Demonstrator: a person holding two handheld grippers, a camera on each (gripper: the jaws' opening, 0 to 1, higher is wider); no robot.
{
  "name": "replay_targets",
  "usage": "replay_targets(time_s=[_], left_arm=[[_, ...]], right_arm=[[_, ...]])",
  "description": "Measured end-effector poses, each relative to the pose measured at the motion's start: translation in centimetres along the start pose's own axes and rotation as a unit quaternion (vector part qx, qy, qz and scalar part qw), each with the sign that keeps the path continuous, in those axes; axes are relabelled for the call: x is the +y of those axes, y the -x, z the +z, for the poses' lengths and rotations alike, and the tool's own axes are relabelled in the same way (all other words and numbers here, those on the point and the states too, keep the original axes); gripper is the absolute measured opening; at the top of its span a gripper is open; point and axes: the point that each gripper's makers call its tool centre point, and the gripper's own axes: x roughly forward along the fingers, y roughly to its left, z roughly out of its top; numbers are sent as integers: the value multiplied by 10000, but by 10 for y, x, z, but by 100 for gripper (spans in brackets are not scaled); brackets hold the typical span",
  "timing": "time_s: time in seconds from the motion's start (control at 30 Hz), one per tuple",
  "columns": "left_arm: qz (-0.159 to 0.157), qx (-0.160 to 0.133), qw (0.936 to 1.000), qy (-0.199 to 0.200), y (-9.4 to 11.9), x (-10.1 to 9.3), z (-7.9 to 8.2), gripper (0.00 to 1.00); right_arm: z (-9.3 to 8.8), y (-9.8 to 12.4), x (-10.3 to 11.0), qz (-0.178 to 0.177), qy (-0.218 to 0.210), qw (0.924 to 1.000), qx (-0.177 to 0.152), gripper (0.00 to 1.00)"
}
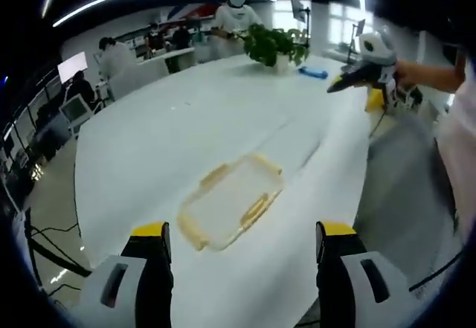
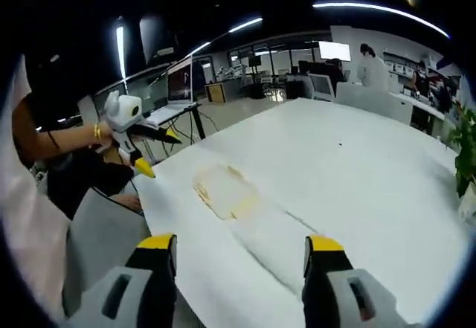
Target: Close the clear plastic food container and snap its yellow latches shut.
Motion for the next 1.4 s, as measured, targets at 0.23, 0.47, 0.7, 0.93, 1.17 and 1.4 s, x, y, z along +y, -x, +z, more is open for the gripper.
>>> replay_targets(time_s=[0.23,0.47,0.7,0.93,1.17,1.4], left_arm=[[-194,325,9993,-74,-17,11,-8,79],[-323,590,9968,-424,-29,28,-11,78],[-552,868,9910,-858,-39,31,-16,78],[-761,1070,9854,-1084,-51,30,-25,77],[-863,1231,9823,-1116,-59,35,-31,77],[-874,1216,9835,-1015,-69,48,-34,73]], right_arm=[[12,-30,0,277,263,9991,156,69],[21,-58,6,618,707,9948,402,69],[30,-84,9,811,1137,9882,636,68],[24,-114,22,1094,1545,9729,1327,68],[14,-139,24,1274,1779,9593,1784,68],[-4,-161,14,1183,1923,9461,2322,70]])
